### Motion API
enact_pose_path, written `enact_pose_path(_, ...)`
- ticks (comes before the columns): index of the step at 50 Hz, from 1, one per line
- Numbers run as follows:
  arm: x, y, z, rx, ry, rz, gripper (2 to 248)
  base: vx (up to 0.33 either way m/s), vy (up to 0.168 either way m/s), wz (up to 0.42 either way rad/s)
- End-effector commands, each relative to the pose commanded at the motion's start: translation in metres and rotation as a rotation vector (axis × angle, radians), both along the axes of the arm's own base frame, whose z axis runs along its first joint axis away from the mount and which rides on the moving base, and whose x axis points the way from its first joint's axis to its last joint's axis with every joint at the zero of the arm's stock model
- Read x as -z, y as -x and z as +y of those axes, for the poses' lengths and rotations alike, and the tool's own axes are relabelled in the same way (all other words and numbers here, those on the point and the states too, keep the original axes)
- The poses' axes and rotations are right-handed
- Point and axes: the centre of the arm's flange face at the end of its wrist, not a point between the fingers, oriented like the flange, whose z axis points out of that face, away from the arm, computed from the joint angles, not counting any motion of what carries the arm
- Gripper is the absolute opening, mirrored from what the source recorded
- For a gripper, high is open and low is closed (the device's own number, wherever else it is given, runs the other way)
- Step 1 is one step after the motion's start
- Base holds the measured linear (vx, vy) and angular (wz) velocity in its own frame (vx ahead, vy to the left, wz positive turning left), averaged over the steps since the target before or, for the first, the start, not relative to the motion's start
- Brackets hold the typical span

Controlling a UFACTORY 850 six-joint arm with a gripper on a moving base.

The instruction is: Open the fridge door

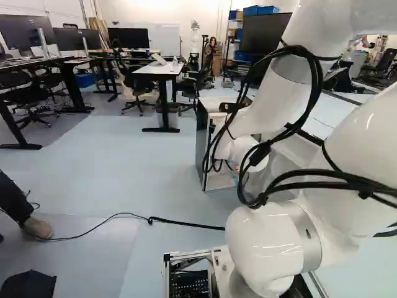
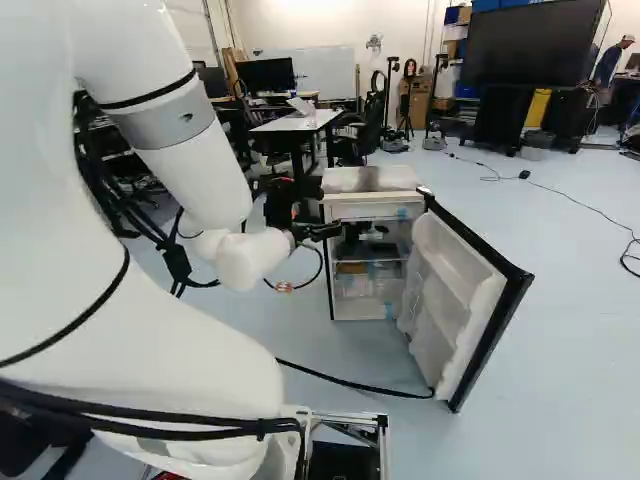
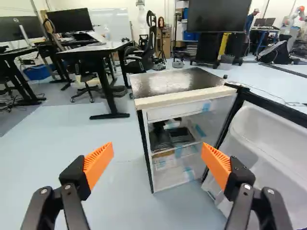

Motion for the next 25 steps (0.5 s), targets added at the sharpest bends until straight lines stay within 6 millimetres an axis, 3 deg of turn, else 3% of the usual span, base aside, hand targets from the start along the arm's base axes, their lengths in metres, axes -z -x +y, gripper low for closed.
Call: enact_pose_path(25, 0.003, 0.024, 0.011, -0.109, 0.017, 0.034, 247, 0.0, 0.0, 0.0)
